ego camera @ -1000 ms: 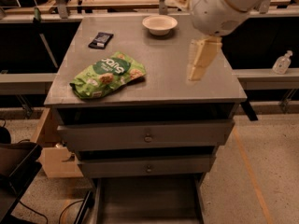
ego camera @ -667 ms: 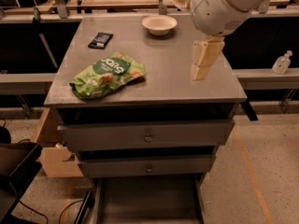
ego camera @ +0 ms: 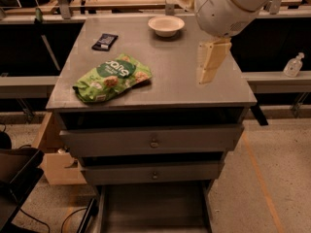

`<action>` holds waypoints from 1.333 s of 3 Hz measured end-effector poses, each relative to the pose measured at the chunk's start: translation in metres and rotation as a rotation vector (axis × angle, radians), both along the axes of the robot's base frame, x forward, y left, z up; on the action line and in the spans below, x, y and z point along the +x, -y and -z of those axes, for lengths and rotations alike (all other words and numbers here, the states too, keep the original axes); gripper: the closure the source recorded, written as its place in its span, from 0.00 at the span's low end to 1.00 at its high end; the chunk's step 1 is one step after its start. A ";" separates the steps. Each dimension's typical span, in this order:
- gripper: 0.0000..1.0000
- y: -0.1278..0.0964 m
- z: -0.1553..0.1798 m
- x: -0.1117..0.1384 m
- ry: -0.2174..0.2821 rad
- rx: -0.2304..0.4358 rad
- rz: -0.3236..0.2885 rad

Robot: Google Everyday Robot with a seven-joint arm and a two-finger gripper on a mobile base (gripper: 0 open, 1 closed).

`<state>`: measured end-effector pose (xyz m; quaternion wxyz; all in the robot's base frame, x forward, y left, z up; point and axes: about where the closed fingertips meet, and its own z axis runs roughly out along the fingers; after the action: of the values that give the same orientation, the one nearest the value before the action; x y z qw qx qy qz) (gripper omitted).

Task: Place green rice chip bag into bottom drawer

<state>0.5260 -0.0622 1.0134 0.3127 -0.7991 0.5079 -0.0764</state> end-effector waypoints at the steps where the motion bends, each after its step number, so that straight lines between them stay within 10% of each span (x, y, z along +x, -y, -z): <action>1: 0.00 -0.050 0.020 0.028 0.025 -0.044 -0.109; 4: 0.00 -0.164 0.108 0.106 -0.155 -0.209 -0.334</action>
Offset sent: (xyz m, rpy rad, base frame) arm 0.1010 0.1765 -0.0924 -0.1626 0.0696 0.3716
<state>0.6320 0.1020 0.9058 0.1967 -0.9037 0.3800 -0.0141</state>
